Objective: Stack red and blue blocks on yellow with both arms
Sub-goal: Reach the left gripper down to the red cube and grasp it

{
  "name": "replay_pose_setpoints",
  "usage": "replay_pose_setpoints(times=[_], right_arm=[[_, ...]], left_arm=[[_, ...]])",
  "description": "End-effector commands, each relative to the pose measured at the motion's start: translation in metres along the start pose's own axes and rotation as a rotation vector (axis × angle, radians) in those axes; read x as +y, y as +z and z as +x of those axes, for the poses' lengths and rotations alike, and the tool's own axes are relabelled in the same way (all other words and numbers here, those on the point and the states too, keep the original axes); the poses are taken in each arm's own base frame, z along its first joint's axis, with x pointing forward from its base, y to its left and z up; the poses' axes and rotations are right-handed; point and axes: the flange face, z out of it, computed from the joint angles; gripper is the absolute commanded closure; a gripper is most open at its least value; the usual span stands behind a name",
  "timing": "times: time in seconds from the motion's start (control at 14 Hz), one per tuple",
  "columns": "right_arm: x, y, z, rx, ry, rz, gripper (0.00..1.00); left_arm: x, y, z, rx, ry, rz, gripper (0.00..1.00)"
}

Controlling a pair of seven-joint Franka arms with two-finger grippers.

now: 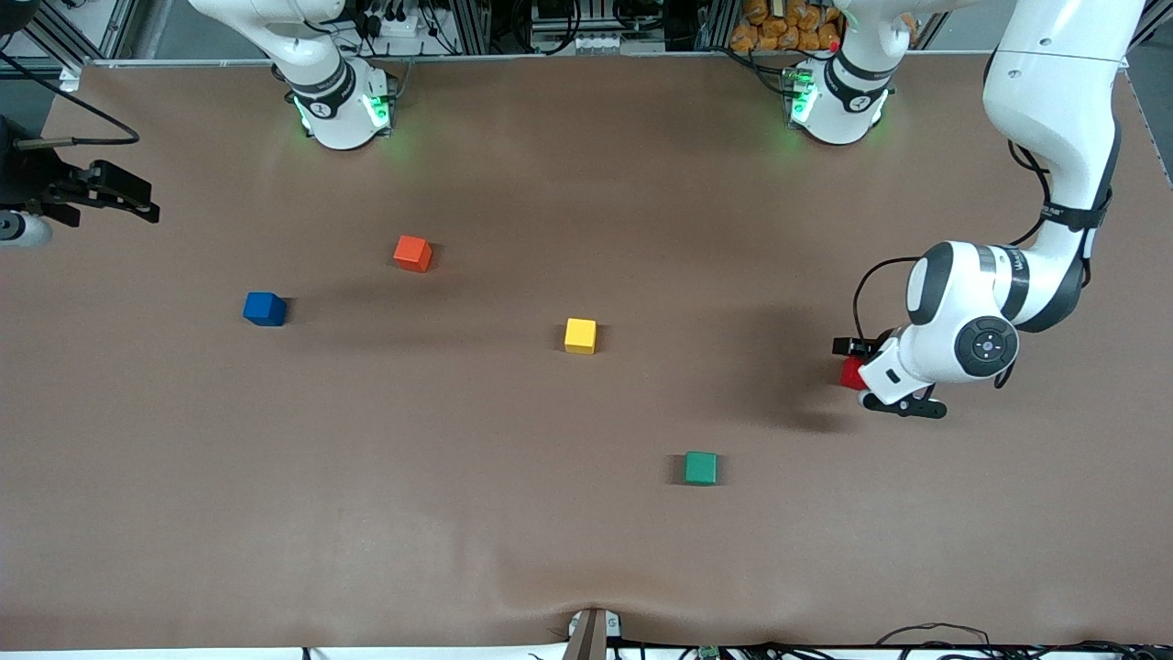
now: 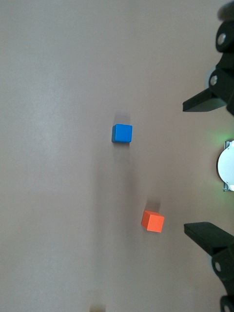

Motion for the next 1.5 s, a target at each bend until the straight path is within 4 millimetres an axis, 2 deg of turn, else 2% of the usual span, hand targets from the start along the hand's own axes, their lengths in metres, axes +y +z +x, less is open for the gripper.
replay_pose_setpoints(times=[0.0,0.36,0.57,0.72,0.86,0.93,1.0,1.15,1.36,1.43], right_arm=[[0.0,-0.002,0.001,-0.004,0.012,0.0,0.0],[-0.001,-0.001,-0.001,-0.014,0.009,0.002,0.0],[-0.005,-0.002,-0.002,-0.026,0.004,0.006,0.0],[-0.005,-0.004,-0.003,-0.022,0.003,0.008,0.0],[-0.006,-0.003,-0.003,-0.024,0.003,0.013,0.0],[-0.005,-0.003,-0.003,-0.024,0.004,0.013,0.0],[-0.004,-0.003,-0.003,-0.024,0.006,0.013,0.0],[-0.005,-0.003,-0.003,-0.026,0.004,0.013,0.0],[-0.005,-0.003,-0.003,-0.026,0.004,0.013,0.0],[-0.003,-0.003,-0.003,-0.026,0.007,0.014,0.0]], left_arm=[[0.001,0.008,0.01,0.037,0.022,0.013,0.0],[-0.007,0.016,0.015,0.039,0.052,0.066,0.0],[-0.004,0.024,0.016,0.032,0.057,0.064,0.24],[-0.006,0.025,0.018,0.042,0.055,0.063,0.49],[-0.009,0.016,0.02,0.059,0.055,0.064,0.78],[-0.007,0.011,0.019,0.06,0.059,0.066,0.94],[-0.006,-0.002,0.018,0.075,0.053,0.071,1.0],[-0.001,-0.03,0.007,0.061,0.045,0.088,1.0],[0.021,-0.079,-0.01,0.031,0.059,0.094,1.0],[0.035,-0.095,-0.017,0.021,0.058,0.096,1.0]])
